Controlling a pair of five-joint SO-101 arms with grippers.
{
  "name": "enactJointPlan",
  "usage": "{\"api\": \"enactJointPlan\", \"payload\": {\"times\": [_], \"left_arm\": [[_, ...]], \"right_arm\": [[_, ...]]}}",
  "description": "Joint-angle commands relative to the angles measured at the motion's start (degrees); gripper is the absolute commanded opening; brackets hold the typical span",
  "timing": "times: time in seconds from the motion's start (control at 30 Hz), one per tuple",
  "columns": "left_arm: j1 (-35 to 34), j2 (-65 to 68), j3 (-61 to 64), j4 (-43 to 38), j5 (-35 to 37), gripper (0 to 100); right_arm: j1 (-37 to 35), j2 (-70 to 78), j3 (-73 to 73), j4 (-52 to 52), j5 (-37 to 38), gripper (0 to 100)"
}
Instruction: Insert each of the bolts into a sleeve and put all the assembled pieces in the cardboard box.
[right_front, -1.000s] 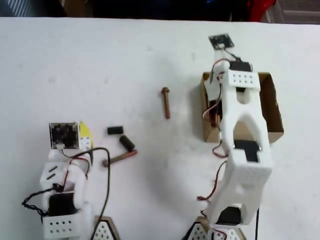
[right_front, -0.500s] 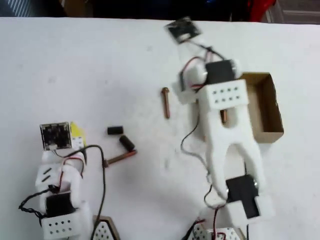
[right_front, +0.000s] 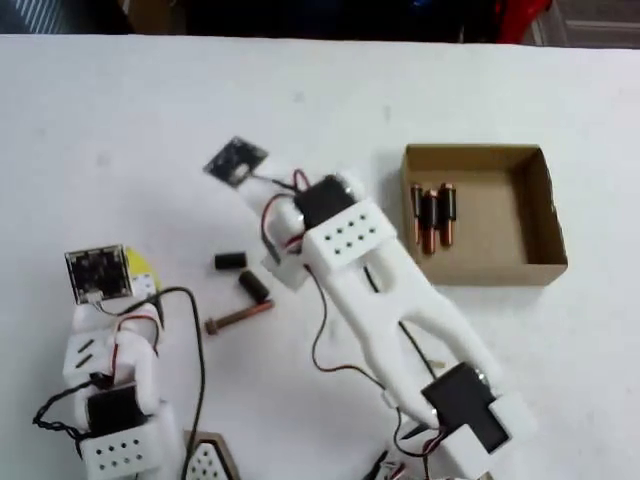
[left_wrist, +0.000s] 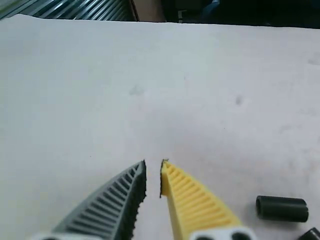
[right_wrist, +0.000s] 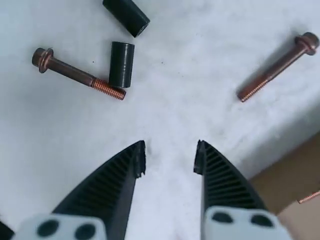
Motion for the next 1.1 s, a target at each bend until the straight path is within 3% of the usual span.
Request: {"api": "enactJointPlan", "payload": {"times": [0.0,0.23,0.37,0.6,1.07], "left_arm": [[-0.40,-0.57,-0.44,-0.88,-0.62,9],[-0.48,-0.57,-0.44,-0.88,-0.62,9],[-4.09,-0.57,-0.79,-1.05,-0.62,9],[-5.67,-0.57,-0.79,-0.97,-0.62,9],[-5.67,-0.57,-0.62,-1.23,-0.62,9]], "right_arm": [[-2.24,-2.68,5.89,-7.69,0.53,14.9],[-7.43,-2.59,13.10,-19.21,0.62,14.9],[-8.13,-2.07,13.54,-21.93,0.53,14.9],[-8.22,8.75,12.66,-28.79,0.62,14.9],[-8.31,24.22,2.55,-29.49,0.62,14.8]]}}
